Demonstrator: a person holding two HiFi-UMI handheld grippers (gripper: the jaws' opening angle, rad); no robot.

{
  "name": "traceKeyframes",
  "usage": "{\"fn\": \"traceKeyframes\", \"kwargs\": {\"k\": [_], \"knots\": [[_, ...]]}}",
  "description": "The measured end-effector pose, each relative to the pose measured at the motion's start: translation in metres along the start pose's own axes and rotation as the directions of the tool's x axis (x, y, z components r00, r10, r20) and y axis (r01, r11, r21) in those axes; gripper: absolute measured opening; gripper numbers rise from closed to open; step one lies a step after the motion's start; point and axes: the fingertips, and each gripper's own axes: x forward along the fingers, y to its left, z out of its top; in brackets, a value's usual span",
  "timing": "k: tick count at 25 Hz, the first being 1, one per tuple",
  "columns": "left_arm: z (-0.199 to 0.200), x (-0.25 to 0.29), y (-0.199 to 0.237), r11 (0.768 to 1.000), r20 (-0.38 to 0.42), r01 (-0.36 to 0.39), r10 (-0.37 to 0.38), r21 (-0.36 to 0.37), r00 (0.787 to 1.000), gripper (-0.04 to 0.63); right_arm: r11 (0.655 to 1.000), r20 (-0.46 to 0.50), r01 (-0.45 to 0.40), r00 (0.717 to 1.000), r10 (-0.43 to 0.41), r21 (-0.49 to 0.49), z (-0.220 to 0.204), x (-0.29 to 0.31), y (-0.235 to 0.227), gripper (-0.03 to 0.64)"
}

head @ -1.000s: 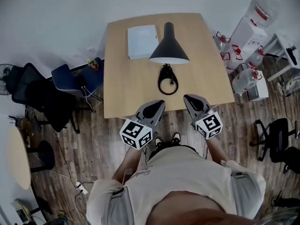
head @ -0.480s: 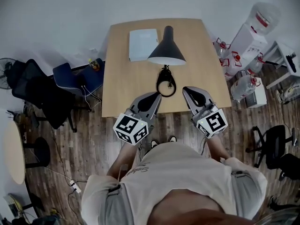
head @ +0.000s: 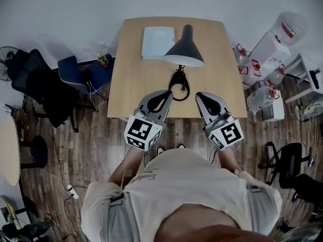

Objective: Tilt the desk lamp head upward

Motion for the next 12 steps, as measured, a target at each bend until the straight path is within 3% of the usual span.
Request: {"fn": "traceKeyframes", "kwargs": {"k": [5,12], "knots": [[-0.0098,-0.0016,0.0084,0.997,-0.012,0.013,-0.014,-0.071,1.000,0.017,1.000,0.005,0.003,1.000,-0.002,-0.009,0.0010,0.0036,-0.0005,-0.005],[-0.0050,-0.0015,0.0084,0.997,0.010,0.002,-0.001,-0.072,1.000,0.017,1.000,-0.003,0.008,1.000,-0.008,-0.016,-0.0005,-0.0025,-0.0021,-0.005]]}}
